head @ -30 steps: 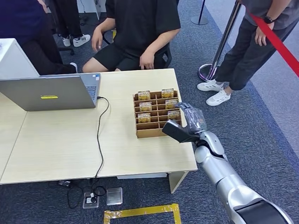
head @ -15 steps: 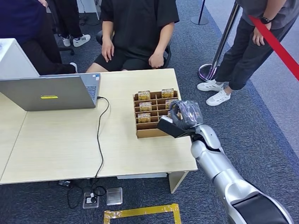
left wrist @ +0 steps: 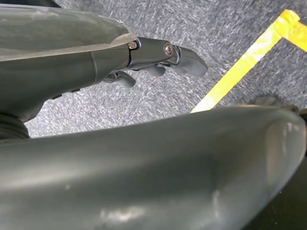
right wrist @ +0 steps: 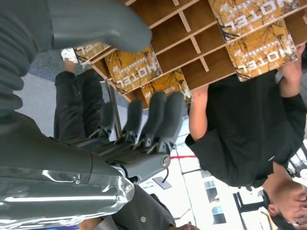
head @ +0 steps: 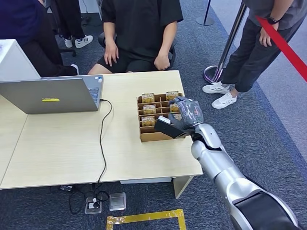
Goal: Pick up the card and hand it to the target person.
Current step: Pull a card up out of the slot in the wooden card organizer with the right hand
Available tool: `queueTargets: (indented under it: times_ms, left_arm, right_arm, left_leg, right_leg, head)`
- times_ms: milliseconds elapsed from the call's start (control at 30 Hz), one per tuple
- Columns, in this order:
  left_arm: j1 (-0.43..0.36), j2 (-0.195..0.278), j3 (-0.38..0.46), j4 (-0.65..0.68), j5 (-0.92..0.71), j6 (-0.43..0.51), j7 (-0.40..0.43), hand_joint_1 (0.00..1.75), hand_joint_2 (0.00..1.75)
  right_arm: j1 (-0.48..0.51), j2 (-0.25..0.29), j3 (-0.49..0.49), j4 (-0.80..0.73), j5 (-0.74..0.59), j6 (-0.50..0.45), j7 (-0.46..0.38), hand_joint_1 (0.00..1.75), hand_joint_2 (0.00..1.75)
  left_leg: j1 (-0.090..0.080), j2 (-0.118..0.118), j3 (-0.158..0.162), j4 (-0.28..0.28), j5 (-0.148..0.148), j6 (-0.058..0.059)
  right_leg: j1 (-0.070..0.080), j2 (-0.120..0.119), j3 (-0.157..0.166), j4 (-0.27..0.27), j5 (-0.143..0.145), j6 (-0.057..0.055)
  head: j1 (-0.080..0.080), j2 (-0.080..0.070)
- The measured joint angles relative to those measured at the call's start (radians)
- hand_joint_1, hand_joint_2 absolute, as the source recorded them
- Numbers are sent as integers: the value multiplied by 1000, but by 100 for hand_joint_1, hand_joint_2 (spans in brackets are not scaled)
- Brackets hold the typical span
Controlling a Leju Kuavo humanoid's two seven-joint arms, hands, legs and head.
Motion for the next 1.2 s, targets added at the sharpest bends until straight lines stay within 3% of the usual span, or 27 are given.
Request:
queueTargets:
  times_ms: [100, 233, 400, 533, 800, 1200]
  left_arm:
    - [2, 2, -1, -1, -1, 1, 0, 0, 0]
    - [2, 3, -3, -1, -3, 2, 3, 0, 0]
    - [1, 2, -4, -1, -5, 3, 3, 0, 0]
    - [1, -1, -5, -1, -6, 5, 0, 0, 0]
    - [2, -2, -7, 0, -8, 5, 0, 0, 0]
    - [6, -1, -8, -1, -9, 7, 4, 0, 0]
  right_arm:
    - [-5, 3, -4, 24, -2, -7, 1, 68, 175]
    - [-4, 0, -10, 34, -5, -12, 3, 99, 175]
    - [-1, -3, -14, 42, -4, -16, 4, 95, 175]
    - [2, -8, -20, 47, -4, -22, 7, 72, 175]
    - [8, -12, -27, 50, -4, -30, 8, 65, 175]
    - [13, -13, -34, 67, 1, -41, 9, 78, 175]
  left_leg:
    - [0, 1, 0, -1, 0, 0]
    - [0, 0, 0, 0, 0, 0]
    - [0, 0, 0, 0, 0, 0]
    - [0, 0, -1, 0, 1, 0]
    - [0, -1, 0, 0, 0, 0]
    - [0, -1, 0, 0, 1, 0]
  right_leg:
    - [0, 0, 0, 0, 1, -1]
    - [0, 0, 0, 0, 0, 0]
    - [0, 0, 0, 0, 0, 0]
    - [0, -1, -1, 0, 0, 0]
    - [0, -1, 0, 0, 0, 0]
    - [0, -1, 0, -1, 0, 0]
  head:
    - [0, 0]
    - [0, 0]
    - [0, 0]
    - [0, 0]
    - [0, 0]
    - [0, 0]
